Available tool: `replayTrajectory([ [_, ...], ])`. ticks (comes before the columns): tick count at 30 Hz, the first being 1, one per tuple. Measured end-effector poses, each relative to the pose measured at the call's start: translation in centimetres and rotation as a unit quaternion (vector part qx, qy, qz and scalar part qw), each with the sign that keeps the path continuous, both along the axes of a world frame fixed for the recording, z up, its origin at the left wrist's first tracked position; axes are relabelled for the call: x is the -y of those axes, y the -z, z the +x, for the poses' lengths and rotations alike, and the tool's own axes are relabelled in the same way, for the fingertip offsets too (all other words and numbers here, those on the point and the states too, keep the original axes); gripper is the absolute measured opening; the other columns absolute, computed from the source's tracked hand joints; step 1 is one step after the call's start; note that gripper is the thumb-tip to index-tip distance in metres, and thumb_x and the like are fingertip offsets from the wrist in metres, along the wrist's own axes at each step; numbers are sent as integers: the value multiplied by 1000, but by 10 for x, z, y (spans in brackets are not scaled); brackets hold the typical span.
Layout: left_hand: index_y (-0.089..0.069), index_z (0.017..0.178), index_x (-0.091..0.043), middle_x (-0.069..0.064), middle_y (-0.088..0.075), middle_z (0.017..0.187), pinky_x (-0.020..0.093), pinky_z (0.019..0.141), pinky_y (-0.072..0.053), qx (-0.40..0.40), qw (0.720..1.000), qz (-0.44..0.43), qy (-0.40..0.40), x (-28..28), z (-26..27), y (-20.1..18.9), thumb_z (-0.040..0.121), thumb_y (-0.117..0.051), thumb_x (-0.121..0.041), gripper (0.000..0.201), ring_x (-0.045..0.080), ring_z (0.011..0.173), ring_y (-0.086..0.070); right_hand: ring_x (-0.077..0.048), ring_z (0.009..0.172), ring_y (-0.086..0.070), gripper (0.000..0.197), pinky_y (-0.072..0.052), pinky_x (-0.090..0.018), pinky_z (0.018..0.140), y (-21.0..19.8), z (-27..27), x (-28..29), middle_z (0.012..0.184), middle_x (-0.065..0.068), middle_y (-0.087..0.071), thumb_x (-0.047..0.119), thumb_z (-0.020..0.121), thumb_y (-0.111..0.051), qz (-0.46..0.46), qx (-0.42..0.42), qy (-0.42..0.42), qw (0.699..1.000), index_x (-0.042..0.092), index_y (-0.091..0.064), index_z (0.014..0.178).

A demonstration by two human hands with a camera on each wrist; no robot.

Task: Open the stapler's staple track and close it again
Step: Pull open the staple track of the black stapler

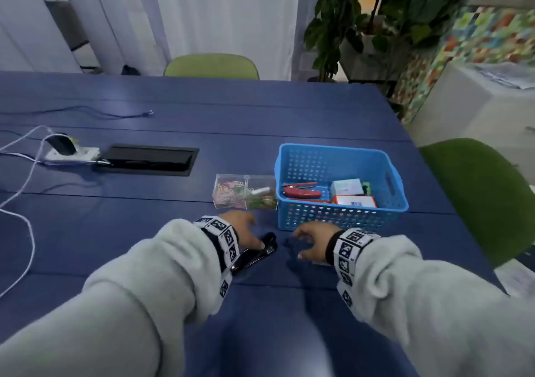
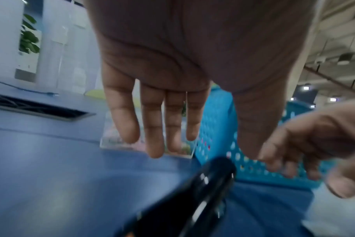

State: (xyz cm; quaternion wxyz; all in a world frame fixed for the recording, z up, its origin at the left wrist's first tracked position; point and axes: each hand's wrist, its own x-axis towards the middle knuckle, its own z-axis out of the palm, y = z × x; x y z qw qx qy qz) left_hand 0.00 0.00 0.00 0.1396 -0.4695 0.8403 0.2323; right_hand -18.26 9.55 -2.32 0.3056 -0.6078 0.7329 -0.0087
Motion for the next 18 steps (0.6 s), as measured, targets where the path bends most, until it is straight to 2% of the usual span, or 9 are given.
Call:
replayTrajectory([
  [3,-51,122,-21,6,-59,127,36,93,-47,44,998,38,13,-4,-8,19,67,-74,-47,65,27,114,-57,-22,113,-56,57,-44,-27,93,16,11,12,129,-4,-58,28,72,-72,44,16,-6,999,20,-52,124],
  [7,-57,106,-23,4,-68,110,35,81,-51,46,998,45,23,-8,-13,36,66,-74,-40,46,26,101,-63,-26,122,-50,67,-42,-31,101,35,20,26,135,-7,-52,31,71,-73,58,12,-24,998,22,-45,131],
  [12,-57,101,-20,7,-67,104,37,81,-51,29,999,31,31,-8,-14,37,74,-64,-35,32,30,98,-63,-29,114,-53,53,-43,-32,96,48,23,33,124,-10,-52,32,71,-73,50,13,-9,999,23,-55,120],
  [15,-56,95,-20,4,-66,99,34,75,-49,9,998,31,44,-10,-14,31,72,-66,-30,27,27,94,-62,-29,110,-55,46,-44,-32,94,53,22,33,118,-10,-54,32,71,-73,40,19,2,999,21,-58,113],
  [18,-49,83,-24,3,-65,95,29,71,-44,-46,997,30,54,-15,-17,23,73,-68,-29,22,25,89,-61,-29,109,-54,44,-44,-32,92,54,20,28,117,-10,-53,36,71,-71,50,2,-15,999,19,-58,109],
])
